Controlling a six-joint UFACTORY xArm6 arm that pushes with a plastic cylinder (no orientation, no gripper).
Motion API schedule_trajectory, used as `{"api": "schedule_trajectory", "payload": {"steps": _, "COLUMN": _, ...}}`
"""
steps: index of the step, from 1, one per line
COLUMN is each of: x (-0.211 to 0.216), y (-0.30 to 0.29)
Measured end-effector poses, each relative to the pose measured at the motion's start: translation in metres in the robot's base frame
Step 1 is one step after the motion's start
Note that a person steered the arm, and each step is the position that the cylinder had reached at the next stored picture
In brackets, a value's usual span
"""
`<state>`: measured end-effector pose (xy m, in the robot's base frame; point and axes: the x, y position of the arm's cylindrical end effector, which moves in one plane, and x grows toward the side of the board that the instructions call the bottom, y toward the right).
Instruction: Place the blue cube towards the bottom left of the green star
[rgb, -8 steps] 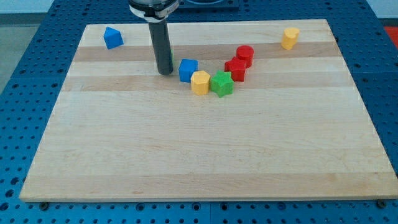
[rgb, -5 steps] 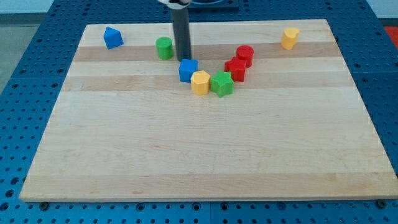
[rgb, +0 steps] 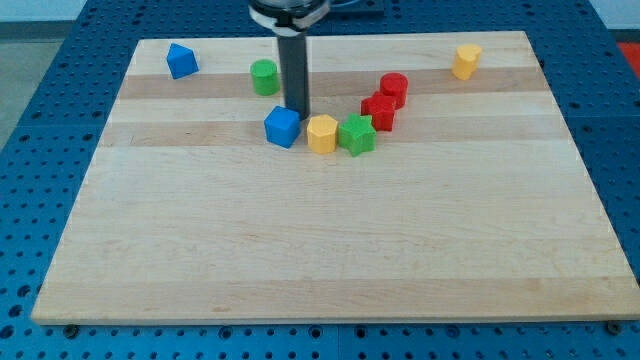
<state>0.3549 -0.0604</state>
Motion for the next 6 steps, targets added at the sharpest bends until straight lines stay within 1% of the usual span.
{"api": "schedule_trajectory", "payload": {"steps": 1, "x": 0.001, "y": -0.027}}
{"api": "schedule_trajectory", "payload": {"steps": 2, "x": 0.012, "y": -0.037}}
{"api": "schedule_trajectory", "payload": {"steps": 4, "x": 0.044, "y": -0.038}}
{"api": "schedule_trajectory", "payload": {"steps": 6, "x": 0.066, "y": -0.082}}
